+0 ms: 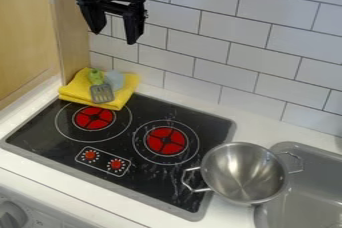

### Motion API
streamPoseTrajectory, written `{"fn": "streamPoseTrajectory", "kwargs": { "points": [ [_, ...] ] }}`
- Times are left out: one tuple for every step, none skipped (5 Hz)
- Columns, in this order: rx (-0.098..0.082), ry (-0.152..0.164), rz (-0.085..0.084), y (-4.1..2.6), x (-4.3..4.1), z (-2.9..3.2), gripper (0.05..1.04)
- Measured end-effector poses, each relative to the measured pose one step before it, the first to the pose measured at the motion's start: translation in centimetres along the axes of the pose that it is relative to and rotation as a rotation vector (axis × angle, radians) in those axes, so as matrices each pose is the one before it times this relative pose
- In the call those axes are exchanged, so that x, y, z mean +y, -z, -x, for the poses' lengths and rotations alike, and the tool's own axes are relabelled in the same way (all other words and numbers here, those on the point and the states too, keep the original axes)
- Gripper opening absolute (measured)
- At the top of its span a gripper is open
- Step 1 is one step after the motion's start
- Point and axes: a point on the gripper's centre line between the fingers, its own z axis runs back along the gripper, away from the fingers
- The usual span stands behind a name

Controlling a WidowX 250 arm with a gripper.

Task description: Put the blue object on the right burner

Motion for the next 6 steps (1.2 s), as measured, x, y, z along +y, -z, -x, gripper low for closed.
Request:
{"fn": "streamPoseTrajectory", "kwargs": {
  "points": [
    [0.0461, -0.0009, 0.0126, 1.24, -0.279, 0.903, 0.999],
    [0.0527, -0.0106, -0.0004, 1.848, 0.291, 0.502, 0.999],
    [0.03, 0.0019, -0.0257, 1.284, 0.428, -0.467, 0.999],
    [-0.002, -0.0063, -0.0167, 0.802, 0.553, -1.347, 0.999],
    [0.0042, -0.0057, 0.0022, 0.804, 0.172, -0.769, 0.999],
    [0.0076, -0.0084, -0.0055, 0.881, 0.163, -0.634, 0.999]
  ]
}}
